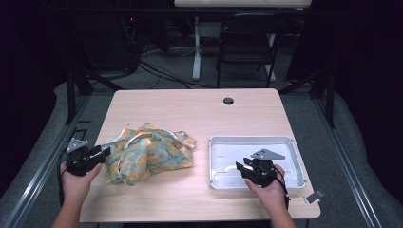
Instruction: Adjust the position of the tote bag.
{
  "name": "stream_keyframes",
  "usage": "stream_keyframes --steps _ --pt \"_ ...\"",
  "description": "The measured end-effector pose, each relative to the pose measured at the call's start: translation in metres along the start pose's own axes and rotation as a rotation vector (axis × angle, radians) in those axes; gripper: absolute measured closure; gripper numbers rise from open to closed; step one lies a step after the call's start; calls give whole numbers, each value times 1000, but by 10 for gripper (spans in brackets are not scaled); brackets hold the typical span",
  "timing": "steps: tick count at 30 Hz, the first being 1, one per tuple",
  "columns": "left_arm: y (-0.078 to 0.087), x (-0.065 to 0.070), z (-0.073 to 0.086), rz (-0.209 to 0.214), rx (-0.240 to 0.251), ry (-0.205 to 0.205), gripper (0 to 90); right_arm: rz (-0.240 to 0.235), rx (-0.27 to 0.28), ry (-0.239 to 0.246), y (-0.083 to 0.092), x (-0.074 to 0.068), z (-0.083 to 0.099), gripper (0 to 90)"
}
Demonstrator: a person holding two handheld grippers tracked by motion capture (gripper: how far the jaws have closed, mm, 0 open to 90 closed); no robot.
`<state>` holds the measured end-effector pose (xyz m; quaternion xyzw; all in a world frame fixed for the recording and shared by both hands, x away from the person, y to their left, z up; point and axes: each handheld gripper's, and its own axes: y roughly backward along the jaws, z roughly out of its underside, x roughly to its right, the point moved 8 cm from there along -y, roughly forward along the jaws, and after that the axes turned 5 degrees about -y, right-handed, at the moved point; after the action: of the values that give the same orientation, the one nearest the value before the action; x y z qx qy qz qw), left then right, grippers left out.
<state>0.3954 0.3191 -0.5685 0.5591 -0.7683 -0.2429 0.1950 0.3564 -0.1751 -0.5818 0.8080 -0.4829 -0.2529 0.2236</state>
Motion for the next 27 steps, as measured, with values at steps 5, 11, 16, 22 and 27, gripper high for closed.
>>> stream_keyframes --steps 5,11,16,22,27 --pt "4 2 -3 19 -23 5 538 12 -82 -22 -3 2 7 530" --pt "11 7 -12 51 -2 6 537 24 -96 -8 -7 3 12 509" --pt "19 12 -19 74 13 -5 530 36 -67 -16 -4 6 10 510" --pt "25 19 -24 93 7 -33 530 40 -67 -30 -3 9 10 521" --pt "29 24 -26 110 0 -48 531 37 -66 -31 -3 10 10 527"
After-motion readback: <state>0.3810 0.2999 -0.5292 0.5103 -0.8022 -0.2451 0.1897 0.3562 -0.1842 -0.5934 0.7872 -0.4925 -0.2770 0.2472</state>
